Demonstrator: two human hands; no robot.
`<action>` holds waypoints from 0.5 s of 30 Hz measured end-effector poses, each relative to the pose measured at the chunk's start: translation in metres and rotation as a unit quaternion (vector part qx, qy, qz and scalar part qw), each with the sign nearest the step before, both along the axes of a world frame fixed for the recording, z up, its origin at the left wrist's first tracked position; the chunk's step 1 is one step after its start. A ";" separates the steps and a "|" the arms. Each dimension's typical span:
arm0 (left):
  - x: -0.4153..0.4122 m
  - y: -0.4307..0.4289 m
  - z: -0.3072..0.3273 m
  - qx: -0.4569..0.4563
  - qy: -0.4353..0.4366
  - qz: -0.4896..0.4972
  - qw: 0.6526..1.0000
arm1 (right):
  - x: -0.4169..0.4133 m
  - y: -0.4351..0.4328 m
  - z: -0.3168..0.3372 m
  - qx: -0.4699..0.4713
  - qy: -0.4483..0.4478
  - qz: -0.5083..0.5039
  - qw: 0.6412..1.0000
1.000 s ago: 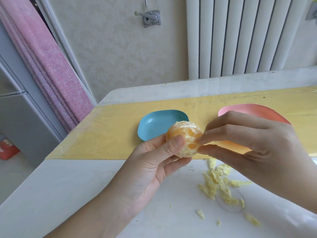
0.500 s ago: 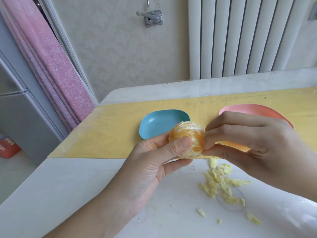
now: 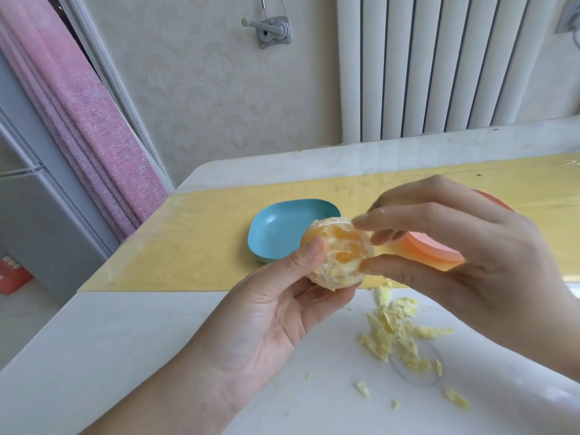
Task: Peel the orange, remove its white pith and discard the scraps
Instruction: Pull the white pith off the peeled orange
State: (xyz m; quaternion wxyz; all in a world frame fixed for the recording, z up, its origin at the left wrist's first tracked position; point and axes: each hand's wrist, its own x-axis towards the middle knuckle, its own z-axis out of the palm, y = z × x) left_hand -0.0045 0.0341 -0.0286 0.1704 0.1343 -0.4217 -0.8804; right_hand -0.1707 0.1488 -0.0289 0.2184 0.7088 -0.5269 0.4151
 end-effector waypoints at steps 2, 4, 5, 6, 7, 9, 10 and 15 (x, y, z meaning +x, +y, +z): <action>-0.001 -0.001 -0.001 0.000 -0.005 0.001 1.000 | -0.001 0.000 0.000 0.001 0.012 -0.005 1.000; -0.001 -0.001 -0.003 0.001 -0.010 0.009 1.000 | -0.002 0.000 -0.002 -0.002 0.040 -0.017 0.999; -0.001 -0.001 -0.003 -0.009 -0.014 0.016 1.000 | -0.002 0.001 -0.002 -0.004 0.052 -0.020 0.998; -0.002 0.000 -0.002 -0.030 -0.022 0.024 0.999 | -0.002 0.001 -0.002 -0.003 0.061 -0.019 0.998; -0.002 0.000 -0.002 -0.056 -0.035 0.032 0.997 | -0.003 0.001 -0.002 0.001 0.068 -0.016 0.998; -0.002 -0.002 -0.002 -0.109 -0.062 0.042 0.991 | -0.005 0.000 -0.002 0.012 0.085 -0.013 0.996; -0.002 -0.003 -0.002 -0.134 -0.068 0.042 0.988 | -0.006 0.000 -0.002 0.020 0.091 -0.011 0.996; -0.001 -0.006 -0.002 -0.189 -0.070 0.045 0.978 | -0.006 -0.002 -0.004 0.057 0.091 -0.002 0.994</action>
